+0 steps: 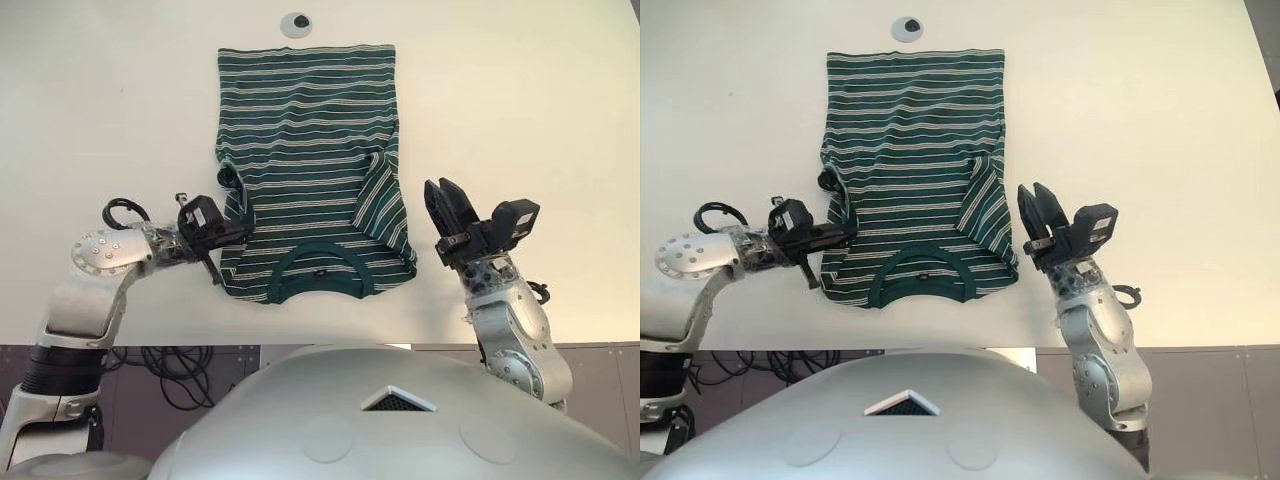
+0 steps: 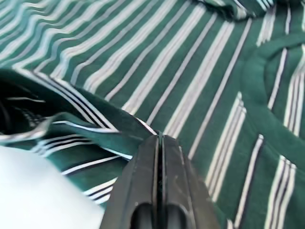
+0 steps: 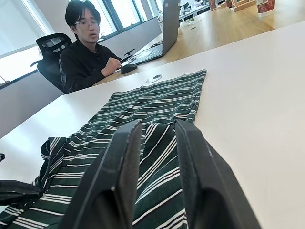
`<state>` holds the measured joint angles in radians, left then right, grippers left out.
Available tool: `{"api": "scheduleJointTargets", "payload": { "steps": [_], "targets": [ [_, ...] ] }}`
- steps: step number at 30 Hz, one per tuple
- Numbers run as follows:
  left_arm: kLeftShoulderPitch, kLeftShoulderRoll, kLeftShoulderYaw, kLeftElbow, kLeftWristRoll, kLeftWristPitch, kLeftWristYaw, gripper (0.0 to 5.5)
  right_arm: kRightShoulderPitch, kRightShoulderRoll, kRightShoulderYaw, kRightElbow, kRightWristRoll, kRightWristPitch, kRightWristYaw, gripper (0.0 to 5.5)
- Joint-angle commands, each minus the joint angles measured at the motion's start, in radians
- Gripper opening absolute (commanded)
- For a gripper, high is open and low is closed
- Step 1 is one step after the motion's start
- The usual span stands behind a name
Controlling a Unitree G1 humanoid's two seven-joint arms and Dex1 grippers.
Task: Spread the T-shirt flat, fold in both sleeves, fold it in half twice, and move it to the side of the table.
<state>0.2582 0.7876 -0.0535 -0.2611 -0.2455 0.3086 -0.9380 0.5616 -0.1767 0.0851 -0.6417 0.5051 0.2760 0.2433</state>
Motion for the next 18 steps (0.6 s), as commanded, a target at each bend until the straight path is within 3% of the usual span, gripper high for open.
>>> {"api": "scheduleJointTargets", "payload": {
  "steps": [1, 6, 11, 14, 18],
  "targets": [
    [-0.006, -0.029, -0.025, -0.033, -0.006, 0.010, 0.009, 0.04, -0.026, -0.029, -0.010, 0.013, 0.005, 0.032, 0.022, 1.25],
    [-0.065, -0.068, -0.046, -0.055, -0.021, 0.049, 0.029, 0.34, -0.030, -0.027, -0.014, 0.017, 0.003, 0.049, 0.038, 1.25],
    [-0.090, -0.095, 0.057, -0.071, -0.139, 0.103, 0.042, 0.97, 0.003, -0.035, -0.016, 0.003, -0.002, 0.065, 0.048, 1.25],
    [-0.110, -0.069, 0.132, -0.090, -0.255, 0.161, -0.006, 1.37, 0.014, -0.055, -0.040, -0.024, 0.011, 0.144, 0.009, 1.25],
    [-0.291, 0.056, 0.196, 0.171, -0.382, 0.396, -0.130, 1.85, 0.085, -0.097, -0.091, -0.147, -0.001, 0.222, -0.040, 1.25]
  ]
}}
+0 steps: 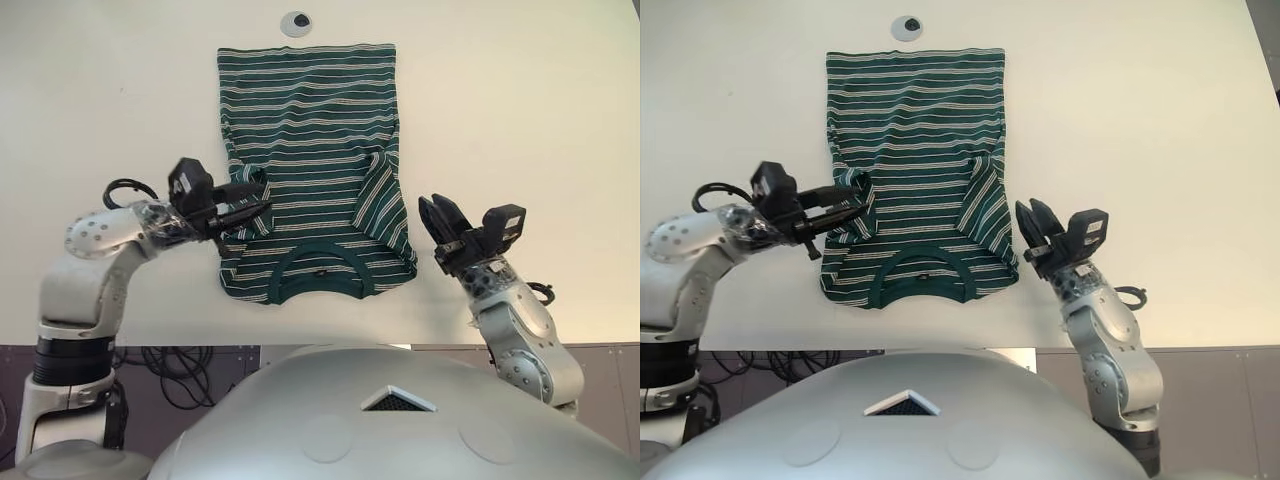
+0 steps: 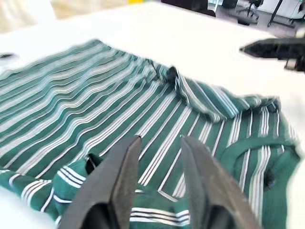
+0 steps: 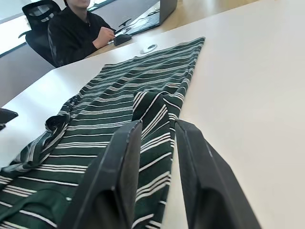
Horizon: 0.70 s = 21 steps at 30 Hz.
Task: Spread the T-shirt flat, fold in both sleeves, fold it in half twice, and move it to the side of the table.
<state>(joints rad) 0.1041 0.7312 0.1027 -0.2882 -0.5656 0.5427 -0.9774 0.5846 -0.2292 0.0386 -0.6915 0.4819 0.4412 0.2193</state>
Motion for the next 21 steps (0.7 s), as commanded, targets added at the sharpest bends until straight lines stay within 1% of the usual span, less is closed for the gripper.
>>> {"api": "scheduleJointTargets", "payload": {
  "steps": [1, 2, 4, 7, 9, 11, 15, 18, 21],
  "targets": [
    [-0.141, 0.149, 0.045, 0.254, -0.084, 0.218, -0.132, 1.98, 0.080, -0.063, -0.067, -0.110, 0.061, 0.080, 0.004, 1.41],
    [-0.124, 0.183, 0.045, 0.287, -0.100, 0.259, -0.175, 2.05, 0.092, -0.082, -0.093, -0.115, 0.106, 0.101, 0.032, 1.47],
    [-0.076, 0.213, 0.055, 0.305, -0.118, 0.304, -0.213, 2.09, 0.098, -0.135, -0.140, -0.109, 0.176, 0.151, 0.088, 1.82],
    [0.097, 0.206, 0.129, 0.245, -0.173, 0.375, -0.218, 2.09, 0.040, -0.265, -0.228, -0.035, 0.314, 0.251, 0.225, 2.28],
    [0.184, 0.217, 0.131, 0.207, -0.185, 0.392, -0.242, 2.09, 0.012, -0.340, -0.246, 0.011, 0.351, 0.306, 0.294, 2.63],
    [0.246, 0.219, 0.133, 0.181, -0.189, 0.401, -0.255, 2.09, 0.006, -0.386, -0.235, 0.042, 0.360, 0.335, 0.353, 2.91],
    [0.336, 0.201, 0.134, 0.156, -0.173, 0.376, -0.252, 2.09, -0.005, -0.400, -0.176, 0.126, 0.266, 0.301, 0.389, 2.97],
    [0.344, 0.154, 0.105, 0.150, -0.145, 0.339, -0.208, 2.09, -0.009, -0.385, -0.141, 0.183, 0.204, 0.270, 0.401, 2.97],
    [0.369, 0.120, 0.080, 0.132, -0.134, 0.318, -0.188, 2.09, -0.014, -0.375, -0.115, 0.205, 0.190, 0.258, 0.425, 2.97]
  ]
}}
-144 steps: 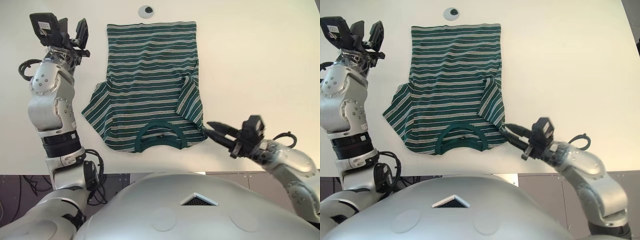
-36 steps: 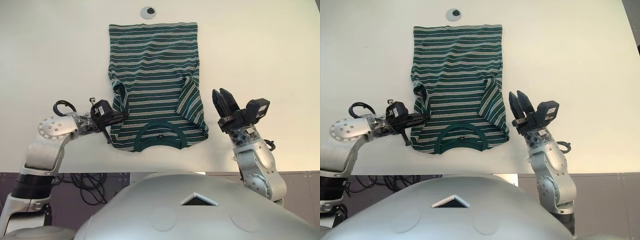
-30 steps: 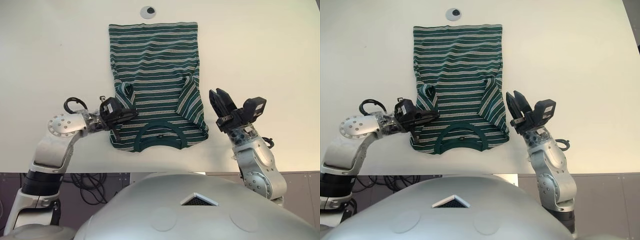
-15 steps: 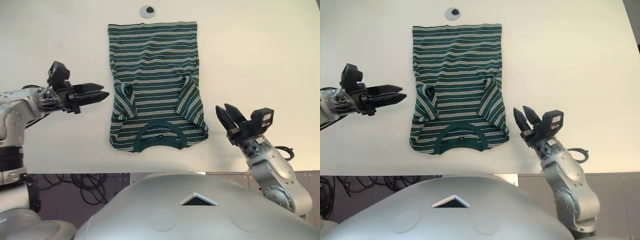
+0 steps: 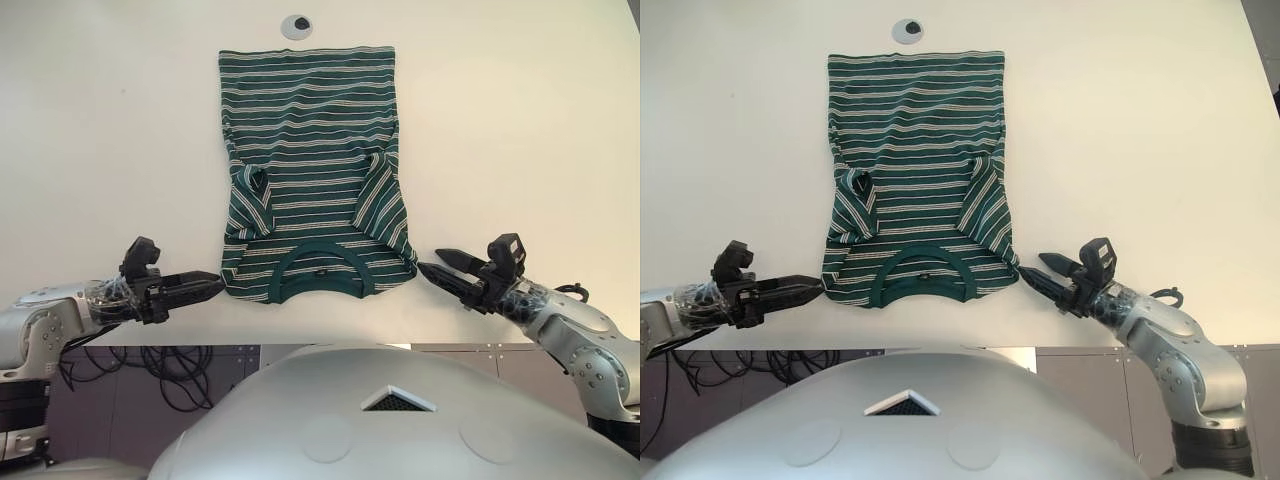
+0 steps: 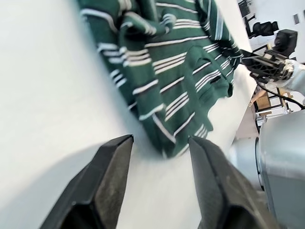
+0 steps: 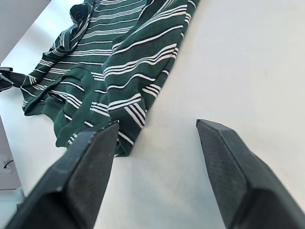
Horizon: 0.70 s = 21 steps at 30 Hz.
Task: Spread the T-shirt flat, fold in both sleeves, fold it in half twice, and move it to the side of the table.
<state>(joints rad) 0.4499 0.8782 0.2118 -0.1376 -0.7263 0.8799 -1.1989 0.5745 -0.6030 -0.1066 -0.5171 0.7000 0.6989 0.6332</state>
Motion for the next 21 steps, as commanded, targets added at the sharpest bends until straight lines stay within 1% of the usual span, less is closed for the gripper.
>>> {"api": "scheduleJointTargets", "payload": {
  "steps": [1, 5, 11, 14, 18, 20, 21],
  "targets": [
    [0.027, -0.031, -0.036, -0.022, 0.030, -0.024, 0.035, 2.09, -0.006, 0.000, 0.037, 0.033, -0.027, 0.002, 0.017, 2.97],
    [0.058, -0.019, -0.058, -0.026, 0.045, -0.050, 0.023, 2.09, 0.018, -0.028, 0.075, -0.007, -0.016, 0.026, 0.047, 2.97],
    [0.062, -0.017, -0.094, 0.008, 0.072, -0.099, 0.015, 2.09, 0.010, -0.014, 0.098, 0.003, -0.032, 0.037, 0.034, 2.97],
    [0.052, -0.022, -0.115, 0.020, 0.074, -0.105, 0.018, 2.09, 0.007, -0.023, 0.118, 0.020, -0.067, 0.034, 0.023, 2.47],
    [0.042, -0.039, -0.134, 0.038, 0.074, -0.113, 0.026, 1.57, 0.007, -0.029, 0.139, 0.027, -0.089, 0.039, 0.020, 1.83],
    [0.040, -0.045, -0.138, 0.043, 0.073, -0.116, 0.030, 1.18, 0.005, -0.035, 0.150, 0.027, -0.096, 0.039, 0.022, 1.40],
    [0.037, -0.047, -0.142, 0.044, 0.074, -0.118, 0.030, 1.10, 0.007, -0.037, 0.151, 0.030, -0.097, 0.038, 0.023, 1.30]
  ]
}}
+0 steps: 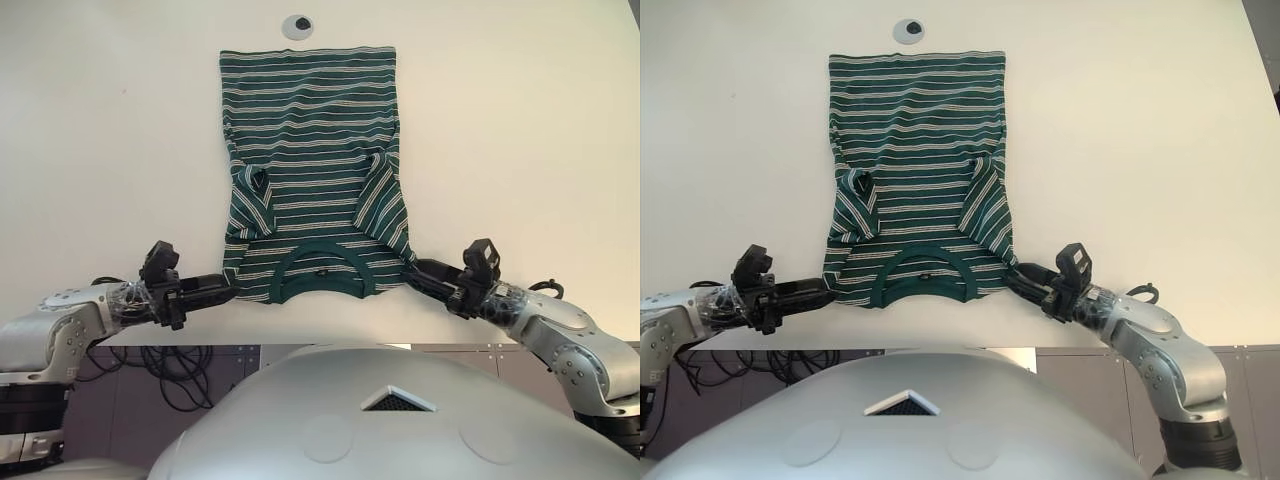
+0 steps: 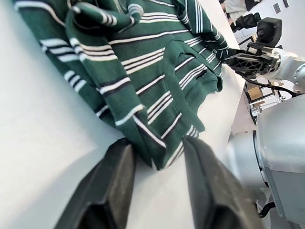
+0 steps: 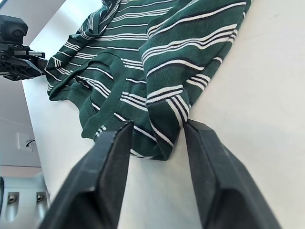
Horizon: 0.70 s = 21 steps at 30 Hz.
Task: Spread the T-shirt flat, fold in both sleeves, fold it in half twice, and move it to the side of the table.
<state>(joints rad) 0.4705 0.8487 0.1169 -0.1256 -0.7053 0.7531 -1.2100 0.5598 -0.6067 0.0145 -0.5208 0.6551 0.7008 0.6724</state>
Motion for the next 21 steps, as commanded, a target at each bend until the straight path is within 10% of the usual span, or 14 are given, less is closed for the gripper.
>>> {"api": "scheduleJointTargets", "payload": {
  "steps": [1, 8, 21],
  "targets": [
    [0.015, -0.018, -0.051, 0.034, 0.054, 0.006, 0.042, 0.89, 0.025, -0.036, 0.032, 0.037, -0.056, 0.035, -0.016, 1.08],
    [0.009, -0.027, -0.075, 0.061, 0.064, -0.024, 0.040, 0.00, 0.009, -0.038, 0.037, 0.058, -0.061, 0.039, 0.000, 0.03],
    [-0.018, 0.156, -0.110, 0.022, 0.071, 0.010, -0.111, 0.00, 0.070, -0.073, -0.040, -0.011, 0.063, 0.063, 0.103, 0.03]
  ]
}}
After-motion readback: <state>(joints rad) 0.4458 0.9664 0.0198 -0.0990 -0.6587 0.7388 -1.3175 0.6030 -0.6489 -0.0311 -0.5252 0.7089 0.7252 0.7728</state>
